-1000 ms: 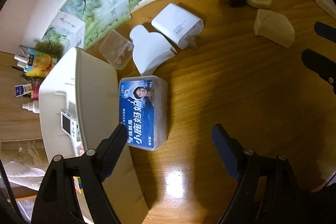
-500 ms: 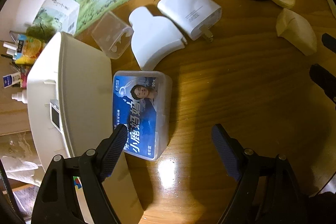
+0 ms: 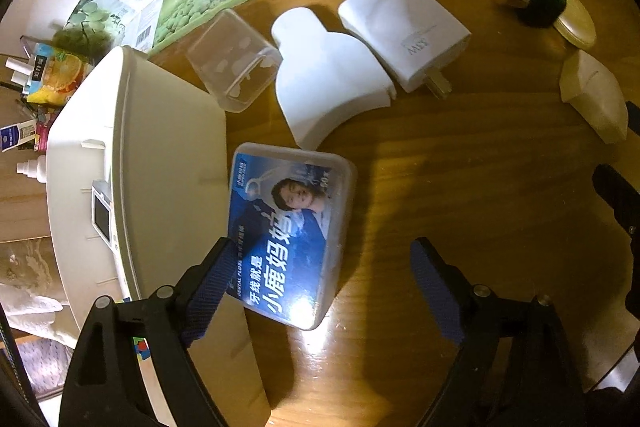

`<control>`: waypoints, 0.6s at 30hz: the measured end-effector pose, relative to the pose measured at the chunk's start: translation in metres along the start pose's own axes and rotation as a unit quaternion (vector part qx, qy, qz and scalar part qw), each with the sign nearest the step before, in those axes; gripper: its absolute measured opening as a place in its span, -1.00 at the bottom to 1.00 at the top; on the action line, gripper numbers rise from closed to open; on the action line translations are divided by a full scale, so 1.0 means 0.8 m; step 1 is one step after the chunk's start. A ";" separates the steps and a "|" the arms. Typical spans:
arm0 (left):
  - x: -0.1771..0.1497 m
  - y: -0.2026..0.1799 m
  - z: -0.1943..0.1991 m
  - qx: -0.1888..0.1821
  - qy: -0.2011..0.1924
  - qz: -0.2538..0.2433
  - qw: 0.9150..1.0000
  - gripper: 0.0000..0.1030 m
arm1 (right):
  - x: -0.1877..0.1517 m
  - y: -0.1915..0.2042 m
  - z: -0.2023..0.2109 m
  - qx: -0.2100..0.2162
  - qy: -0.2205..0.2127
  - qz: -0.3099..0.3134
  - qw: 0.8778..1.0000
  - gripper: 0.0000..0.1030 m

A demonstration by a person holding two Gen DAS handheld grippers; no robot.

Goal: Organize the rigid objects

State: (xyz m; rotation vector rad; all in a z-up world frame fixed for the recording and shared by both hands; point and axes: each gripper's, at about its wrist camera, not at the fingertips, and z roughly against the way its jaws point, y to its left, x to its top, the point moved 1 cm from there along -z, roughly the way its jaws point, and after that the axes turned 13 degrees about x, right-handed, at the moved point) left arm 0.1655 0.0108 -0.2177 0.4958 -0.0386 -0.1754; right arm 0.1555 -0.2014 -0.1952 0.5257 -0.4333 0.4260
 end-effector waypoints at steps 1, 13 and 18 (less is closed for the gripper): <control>0.002 0.003 -0.003 0.000 0.002 0.003 1.000 0.75 | 0.000 0.000 -0.001 -0.001 0.001 0.001 1.000 0.47; 0.015 0.021 -0.027 0.011 0.016 0.012 1.000 0.77 | 0.003 0.002 -0.013 -0.013 0.012 0.009 1.000 0.47; 0.020 0.018 -0.033 0.018 0.031 0.021 0.999 0.79 | 0.005 0.000 -0.015 -0.018 0.014 0.008 1.000 0.38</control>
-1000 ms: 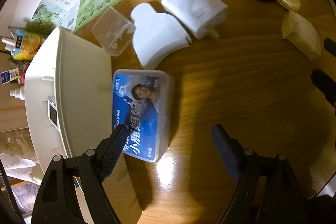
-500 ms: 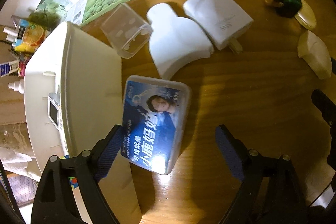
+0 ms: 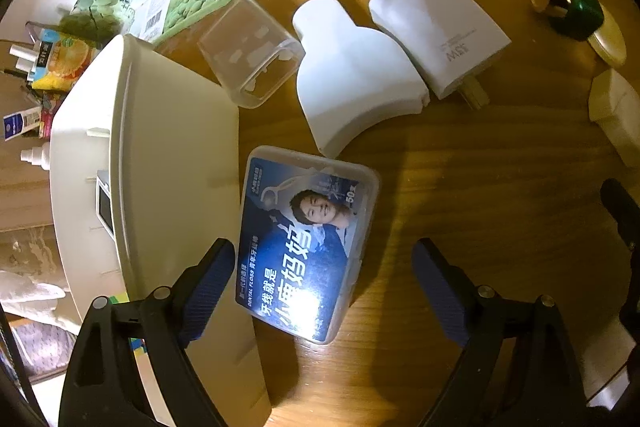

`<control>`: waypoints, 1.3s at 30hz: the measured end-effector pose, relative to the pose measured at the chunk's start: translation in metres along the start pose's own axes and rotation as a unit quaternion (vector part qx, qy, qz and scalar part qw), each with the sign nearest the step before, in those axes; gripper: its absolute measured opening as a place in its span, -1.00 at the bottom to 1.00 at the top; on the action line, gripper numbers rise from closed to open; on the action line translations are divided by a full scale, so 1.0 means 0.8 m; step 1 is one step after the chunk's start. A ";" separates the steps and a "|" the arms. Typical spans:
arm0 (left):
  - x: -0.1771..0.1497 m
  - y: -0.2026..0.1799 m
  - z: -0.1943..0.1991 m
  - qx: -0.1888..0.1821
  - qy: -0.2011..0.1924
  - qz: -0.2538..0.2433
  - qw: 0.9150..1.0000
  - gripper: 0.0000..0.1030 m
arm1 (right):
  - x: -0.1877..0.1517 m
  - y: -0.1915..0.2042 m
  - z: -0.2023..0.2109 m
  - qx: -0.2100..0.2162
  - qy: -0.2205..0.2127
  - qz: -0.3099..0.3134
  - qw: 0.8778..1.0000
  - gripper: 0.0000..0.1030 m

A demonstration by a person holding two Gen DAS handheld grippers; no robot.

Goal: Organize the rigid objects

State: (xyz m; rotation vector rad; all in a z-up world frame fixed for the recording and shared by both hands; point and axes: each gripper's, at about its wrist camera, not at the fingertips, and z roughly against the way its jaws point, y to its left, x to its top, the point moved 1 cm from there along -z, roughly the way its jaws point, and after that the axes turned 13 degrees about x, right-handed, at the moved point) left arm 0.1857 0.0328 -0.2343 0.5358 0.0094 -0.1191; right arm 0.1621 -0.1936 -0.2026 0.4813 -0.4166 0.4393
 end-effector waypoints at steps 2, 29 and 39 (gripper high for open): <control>0.004 0.001 -0.003 -0.001 0.005 0.003 1.000 0.79 | 0.000 0.000 -0.001 0.000 -0.001 0.001 1.000 0.37; -0.015 0.010 0.016 -0.017 0.008 0.025 1.000 0.37 | 0.001 0.011 0.008 0.012 -0.008 0.009 1.000 -0.36; -0.031 0.010 0.025 -0.071 0.017 0.032 0.997 0.36 | -0.002 0.013 0.023 0.013 -0.015 0.008 1.000 -0.37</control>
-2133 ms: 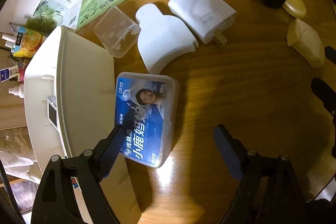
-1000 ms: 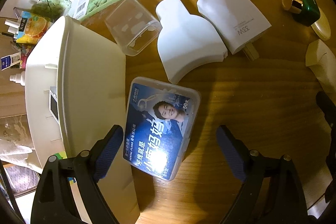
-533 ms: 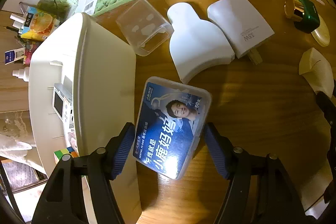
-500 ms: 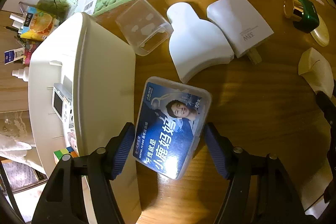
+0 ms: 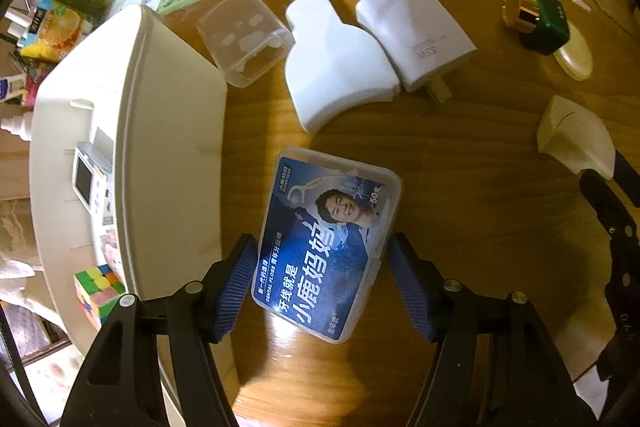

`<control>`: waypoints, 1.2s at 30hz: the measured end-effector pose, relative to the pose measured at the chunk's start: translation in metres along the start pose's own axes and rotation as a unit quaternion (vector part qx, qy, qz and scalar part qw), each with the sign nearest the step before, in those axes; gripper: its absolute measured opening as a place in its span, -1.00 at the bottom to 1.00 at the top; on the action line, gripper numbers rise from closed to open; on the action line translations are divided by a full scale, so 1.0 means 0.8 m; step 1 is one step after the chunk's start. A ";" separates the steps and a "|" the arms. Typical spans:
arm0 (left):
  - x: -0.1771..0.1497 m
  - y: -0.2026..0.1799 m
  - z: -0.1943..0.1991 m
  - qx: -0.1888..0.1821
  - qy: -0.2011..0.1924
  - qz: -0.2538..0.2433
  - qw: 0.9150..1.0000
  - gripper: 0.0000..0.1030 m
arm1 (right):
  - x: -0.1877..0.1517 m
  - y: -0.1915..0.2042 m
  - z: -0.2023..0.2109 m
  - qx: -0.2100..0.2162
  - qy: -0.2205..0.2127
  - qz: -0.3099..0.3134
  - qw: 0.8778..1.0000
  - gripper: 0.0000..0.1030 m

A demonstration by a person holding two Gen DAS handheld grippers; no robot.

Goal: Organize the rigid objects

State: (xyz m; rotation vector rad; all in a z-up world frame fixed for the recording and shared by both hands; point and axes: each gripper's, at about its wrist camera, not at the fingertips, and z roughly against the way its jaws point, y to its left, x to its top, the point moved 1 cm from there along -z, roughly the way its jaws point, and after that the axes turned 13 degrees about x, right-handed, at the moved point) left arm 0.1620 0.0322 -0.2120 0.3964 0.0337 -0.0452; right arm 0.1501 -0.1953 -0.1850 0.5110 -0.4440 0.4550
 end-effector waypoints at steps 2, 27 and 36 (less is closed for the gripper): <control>-0.006 -0.001 0.001 -0.008 0.002 0.002 1.000 0.36 | -0.001 0.001 0.005 0.000 -0.003 0.001 1.000 -0.38; -0.080 0.053 0.053 -0.085 -0.008 0.064 0.994 -0.08 | -0.015 0.025 0.055 -0.013 -0.034 0.021 0.999 -0.90; -0.078 0.055 0.065 -0.102 0.000 0.071 0.992 0.53 | -0.020 0.011 0.065 -0.021 -0.045 -0.021 0.999 -0.87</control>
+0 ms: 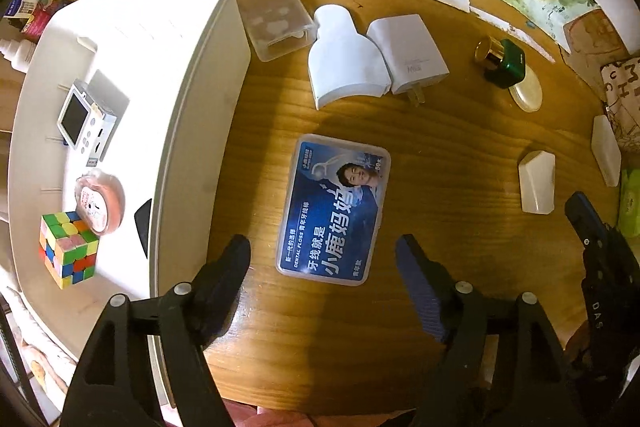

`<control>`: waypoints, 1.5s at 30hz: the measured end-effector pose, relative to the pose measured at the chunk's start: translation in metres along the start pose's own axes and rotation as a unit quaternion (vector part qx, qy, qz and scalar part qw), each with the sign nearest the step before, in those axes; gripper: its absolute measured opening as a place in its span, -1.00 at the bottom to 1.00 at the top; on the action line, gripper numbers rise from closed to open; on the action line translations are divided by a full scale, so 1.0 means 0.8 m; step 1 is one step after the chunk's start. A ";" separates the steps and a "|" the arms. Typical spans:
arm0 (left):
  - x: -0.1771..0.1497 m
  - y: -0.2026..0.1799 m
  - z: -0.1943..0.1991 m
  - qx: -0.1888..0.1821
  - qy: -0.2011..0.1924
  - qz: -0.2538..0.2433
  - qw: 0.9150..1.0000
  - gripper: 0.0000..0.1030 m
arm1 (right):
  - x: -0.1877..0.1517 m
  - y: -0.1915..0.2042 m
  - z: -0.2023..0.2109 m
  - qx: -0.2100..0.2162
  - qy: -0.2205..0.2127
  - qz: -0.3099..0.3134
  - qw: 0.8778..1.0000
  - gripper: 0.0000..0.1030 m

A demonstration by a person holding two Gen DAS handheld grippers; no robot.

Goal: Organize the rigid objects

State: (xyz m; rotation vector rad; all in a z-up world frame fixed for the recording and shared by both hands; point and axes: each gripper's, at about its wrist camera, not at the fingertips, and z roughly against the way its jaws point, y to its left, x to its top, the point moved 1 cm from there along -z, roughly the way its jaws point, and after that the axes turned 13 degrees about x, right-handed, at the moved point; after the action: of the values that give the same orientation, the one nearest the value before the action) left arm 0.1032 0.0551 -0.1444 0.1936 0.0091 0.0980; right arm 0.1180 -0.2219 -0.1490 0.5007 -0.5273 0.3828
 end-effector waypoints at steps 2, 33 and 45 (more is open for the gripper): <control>0.002 -0.003 -0.004 0.002 0.006 -0.001 1.000 0.54 | -0.001 -0.005 0.001 -0.001 0.000 -0.012 1.000 -0.73; 0.052 -0.016 -0.089 0.019 0.081 -0.014 0.996 0.53 | -0.012 -0.032 -0.058 -0.030 0.090 -0.041 0.995 0.07; 0.062 -0.025 -0.096 0.016 0.084 -0.019 0.996 0.32 | -0.008 -0.024 -0.073 -0.038 0.101 -0.018 0.994 0.07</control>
State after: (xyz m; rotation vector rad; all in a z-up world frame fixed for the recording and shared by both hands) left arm 0.1527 0.0549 -0.2236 0.2173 0.1826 0.0763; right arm 0.1441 -0.2075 -0.2028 0.3929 -0.3351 0.3740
